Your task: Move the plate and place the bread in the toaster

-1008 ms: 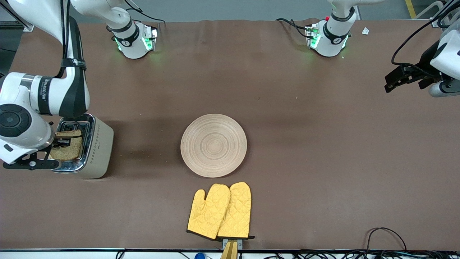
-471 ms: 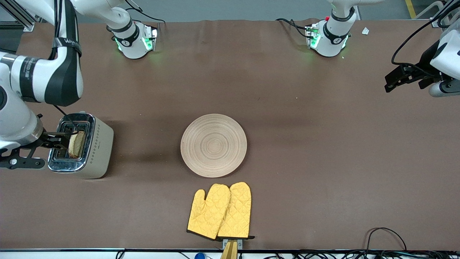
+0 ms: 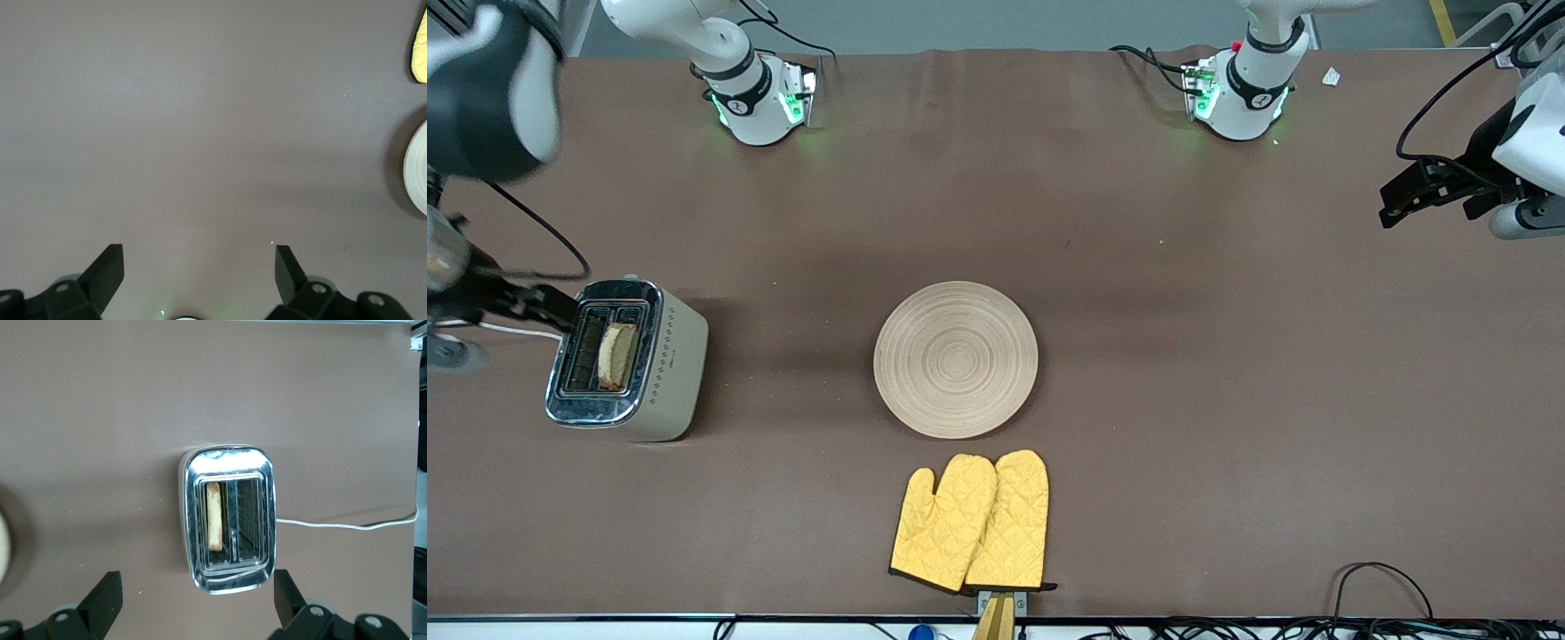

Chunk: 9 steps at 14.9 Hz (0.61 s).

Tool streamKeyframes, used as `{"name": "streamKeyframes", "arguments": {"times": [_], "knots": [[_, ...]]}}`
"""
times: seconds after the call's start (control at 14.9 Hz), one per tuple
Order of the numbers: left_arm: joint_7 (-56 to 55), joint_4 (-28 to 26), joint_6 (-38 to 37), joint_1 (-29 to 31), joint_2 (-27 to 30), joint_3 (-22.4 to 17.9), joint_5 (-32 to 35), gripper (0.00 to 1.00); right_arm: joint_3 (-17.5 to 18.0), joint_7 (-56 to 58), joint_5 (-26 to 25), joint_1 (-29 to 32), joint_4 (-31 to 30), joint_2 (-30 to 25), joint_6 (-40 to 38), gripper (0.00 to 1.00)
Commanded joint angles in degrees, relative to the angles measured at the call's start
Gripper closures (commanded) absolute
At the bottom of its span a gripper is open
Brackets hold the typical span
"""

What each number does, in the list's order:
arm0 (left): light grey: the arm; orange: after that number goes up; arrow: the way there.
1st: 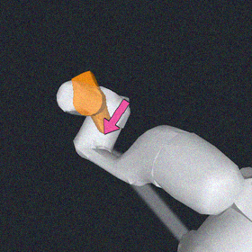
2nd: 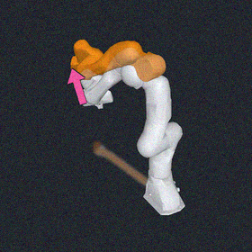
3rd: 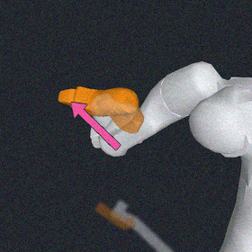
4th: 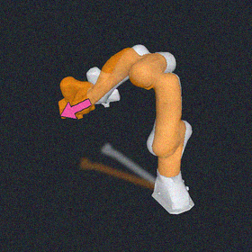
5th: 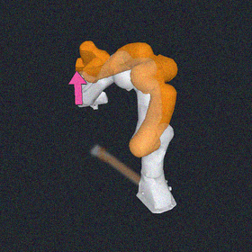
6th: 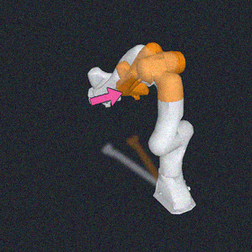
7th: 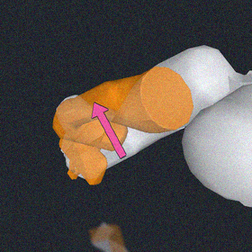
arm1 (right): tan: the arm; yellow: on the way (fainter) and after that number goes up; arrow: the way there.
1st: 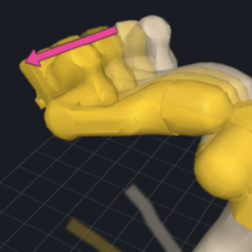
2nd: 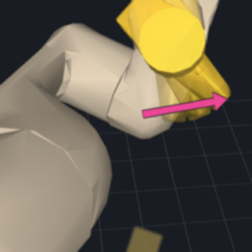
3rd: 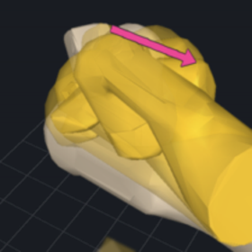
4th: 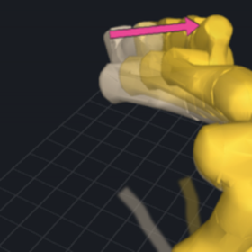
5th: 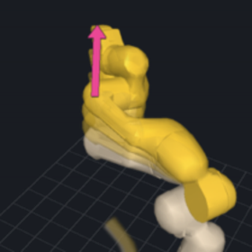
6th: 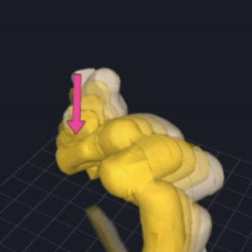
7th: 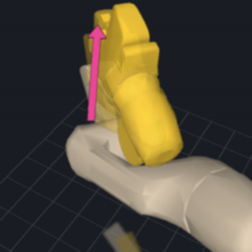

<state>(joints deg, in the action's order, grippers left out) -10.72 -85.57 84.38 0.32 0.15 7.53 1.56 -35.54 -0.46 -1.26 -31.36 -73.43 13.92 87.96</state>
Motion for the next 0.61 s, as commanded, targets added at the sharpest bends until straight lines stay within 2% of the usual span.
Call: {"name": "streamKeyframes", "arguments": {"times": [0.0, 0.13, 0.54], "knots": [[2.54, -0.13, -0.53, 0.21, 1.26, -0.06, -0.33, 0.00, 0.65, 0.11, 1.87, -0.01, -0.75, -8.45, -1.65, 0.00], [2.55, -0.39, -0.62, 0.12, 1.26, 0.02, -0.42, 0.00, 0.56, 0.46, 2.05, 0.16, -1.71, -11.62, -3.66, 0.00], [2.72, -0.22, -0.62, 0.21, 1.00, 0.11, -0.50, 0.00, 0.74, 1.59, 2.05, 0.16, -1.89, -11.98, -4.37, 0.00]]}}
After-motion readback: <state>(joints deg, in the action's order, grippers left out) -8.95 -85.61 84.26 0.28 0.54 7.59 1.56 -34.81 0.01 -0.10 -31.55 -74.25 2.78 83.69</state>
